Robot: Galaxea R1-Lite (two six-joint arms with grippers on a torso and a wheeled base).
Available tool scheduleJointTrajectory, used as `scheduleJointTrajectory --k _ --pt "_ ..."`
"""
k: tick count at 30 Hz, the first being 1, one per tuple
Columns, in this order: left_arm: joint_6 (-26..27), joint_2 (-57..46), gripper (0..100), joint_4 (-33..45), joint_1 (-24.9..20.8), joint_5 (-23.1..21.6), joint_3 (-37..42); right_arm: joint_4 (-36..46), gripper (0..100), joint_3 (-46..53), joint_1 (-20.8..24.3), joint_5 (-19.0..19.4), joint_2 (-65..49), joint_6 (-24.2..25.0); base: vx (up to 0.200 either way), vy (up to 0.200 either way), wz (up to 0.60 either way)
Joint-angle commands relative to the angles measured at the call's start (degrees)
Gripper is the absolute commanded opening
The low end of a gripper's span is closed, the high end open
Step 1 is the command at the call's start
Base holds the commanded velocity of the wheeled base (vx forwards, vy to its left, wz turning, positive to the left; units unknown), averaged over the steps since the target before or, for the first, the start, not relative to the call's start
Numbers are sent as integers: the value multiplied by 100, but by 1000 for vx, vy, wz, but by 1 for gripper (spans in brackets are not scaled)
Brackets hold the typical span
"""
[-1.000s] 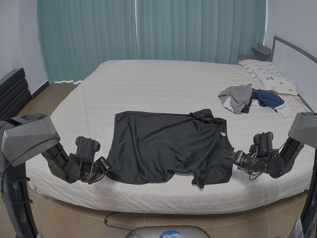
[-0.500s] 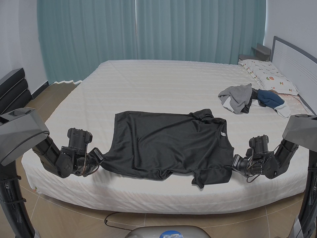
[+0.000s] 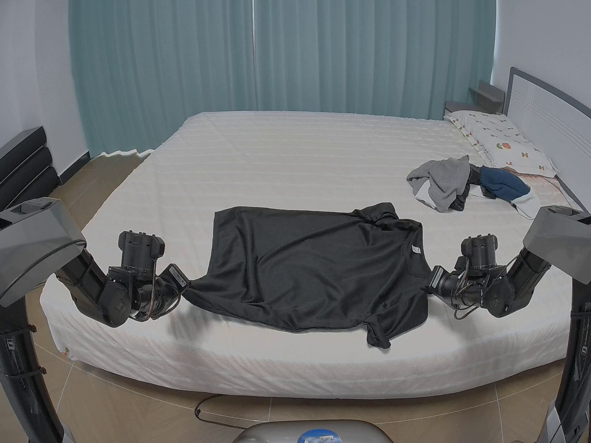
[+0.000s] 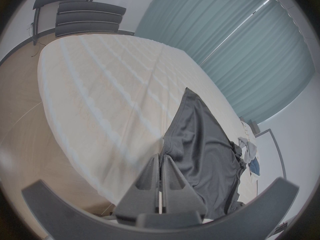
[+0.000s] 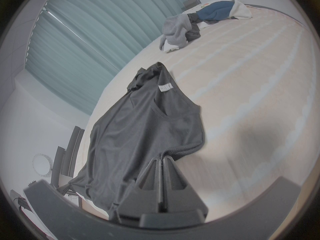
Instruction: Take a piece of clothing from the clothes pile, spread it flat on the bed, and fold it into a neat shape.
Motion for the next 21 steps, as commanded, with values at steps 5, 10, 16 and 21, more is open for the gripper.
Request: scheduleJointTrajectory --k 5,10,16,21 --pt "-33 115 0 -454 183 269 -59 659 0 -1221 48 -1 87 3 0 0 0" --pt "-42 300 0 -779 244 471 -112 1274 0 -2020 48 -36 280 3 0 0 0" --pt "-59 519 0 -1069 314 612 -200 1415 0 -2530 65 -54 588 -6 0 0 0" --pt "-103 713 0 -1183 323 621 -261 1406 0 -3102 153 -63 1054 -15 0 0 0"
